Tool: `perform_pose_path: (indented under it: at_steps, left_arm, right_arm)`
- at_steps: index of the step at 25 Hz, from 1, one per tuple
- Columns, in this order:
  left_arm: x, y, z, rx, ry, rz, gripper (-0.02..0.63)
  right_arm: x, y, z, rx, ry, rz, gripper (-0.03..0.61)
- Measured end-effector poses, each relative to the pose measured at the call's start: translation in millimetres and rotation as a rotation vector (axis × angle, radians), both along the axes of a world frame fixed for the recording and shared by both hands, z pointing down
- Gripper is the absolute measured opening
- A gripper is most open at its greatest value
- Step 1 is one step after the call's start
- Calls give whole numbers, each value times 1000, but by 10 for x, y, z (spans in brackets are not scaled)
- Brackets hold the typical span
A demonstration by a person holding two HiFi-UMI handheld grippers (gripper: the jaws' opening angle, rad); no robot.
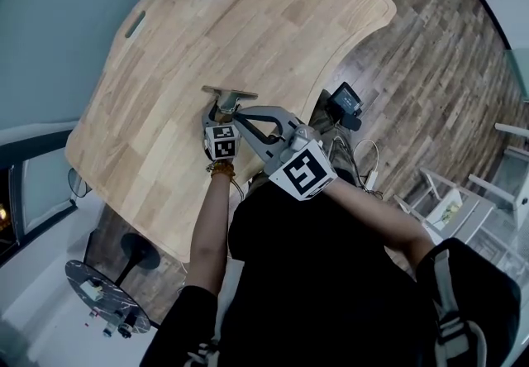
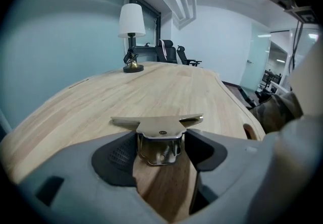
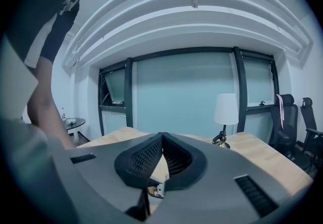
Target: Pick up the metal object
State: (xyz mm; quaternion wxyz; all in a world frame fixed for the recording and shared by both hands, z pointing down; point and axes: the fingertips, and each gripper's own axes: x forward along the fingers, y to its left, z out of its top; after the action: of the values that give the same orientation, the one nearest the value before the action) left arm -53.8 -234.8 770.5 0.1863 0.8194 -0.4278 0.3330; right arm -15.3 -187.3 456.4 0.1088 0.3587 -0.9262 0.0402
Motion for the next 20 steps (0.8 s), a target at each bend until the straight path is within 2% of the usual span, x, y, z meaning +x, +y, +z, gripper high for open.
perform_pose_path:
  at_steps: [20]
  left_arm:
    - [47, -81, 72, -15, 4, 7, 293]
  right_arm:
    - [-72, 46, 77, -14, 4, -21, 2]
